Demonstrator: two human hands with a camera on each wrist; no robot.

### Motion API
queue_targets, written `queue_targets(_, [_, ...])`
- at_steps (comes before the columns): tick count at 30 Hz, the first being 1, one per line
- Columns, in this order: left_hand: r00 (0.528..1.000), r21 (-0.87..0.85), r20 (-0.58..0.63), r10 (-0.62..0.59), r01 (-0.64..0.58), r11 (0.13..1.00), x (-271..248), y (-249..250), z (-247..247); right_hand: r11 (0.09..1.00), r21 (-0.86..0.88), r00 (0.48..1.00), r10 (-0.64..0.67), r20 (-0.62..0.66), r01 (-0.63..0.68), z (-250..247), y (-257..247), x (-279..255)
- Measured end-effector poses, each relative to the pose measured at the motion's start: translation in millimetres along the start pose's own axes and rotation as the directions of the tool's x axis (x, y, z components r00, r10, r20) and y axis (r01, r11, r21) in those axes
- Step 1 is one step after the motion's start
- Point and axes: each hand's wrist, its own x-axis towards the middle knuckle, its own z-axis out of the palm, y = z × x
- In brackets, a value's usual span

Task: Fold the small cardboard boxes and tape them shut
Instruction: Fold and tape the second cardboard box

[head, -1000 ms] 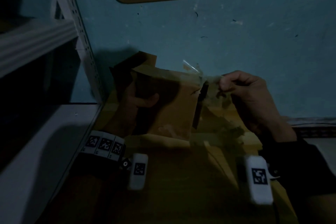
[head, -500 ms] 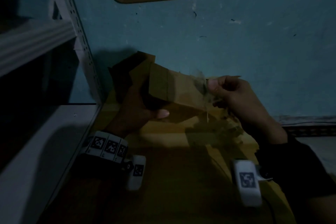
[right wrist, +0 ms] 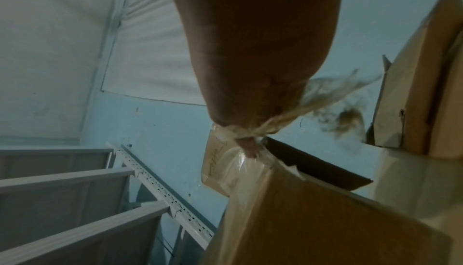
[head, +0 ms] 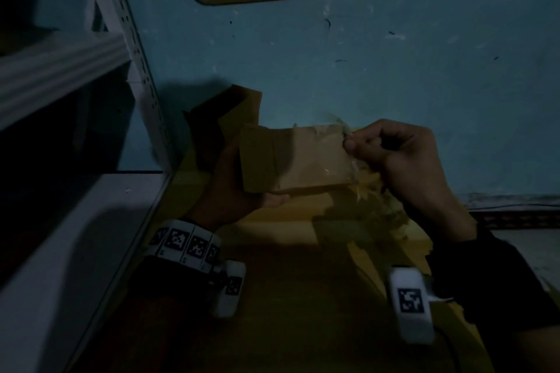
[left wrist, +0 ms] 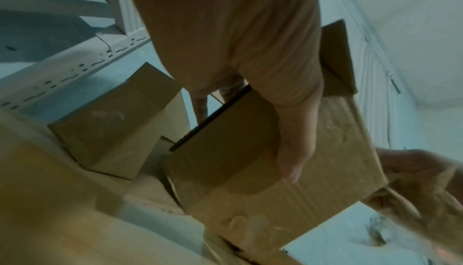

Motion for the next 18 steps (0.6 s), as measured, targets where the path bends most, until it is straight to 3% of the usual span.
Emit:
queue_targets(9, [0.997, 0.062, 0.069, -0.044, 0.040, 0.997, 3, 0, -9, 0.997, 0.013, 0.987, -0.072, 0.142, 0.071, 3, 1, -2])
queue_targets(14, [0.994, -0.030, -0.088, -0.065, 0.063, 0.998, -7, -2, -7, 0.989, -0.049, 0.976, -0.131, 0.175, 0.141, 0, 6, 2])
queue_targets(18, [0.999, 0.082, 0.029, -0.031, 0.028, 0.996, 0, 6, -9, 0.981, -0.047, 0.963, -0.174, 0.203, 0.187, -1, 6, 2])
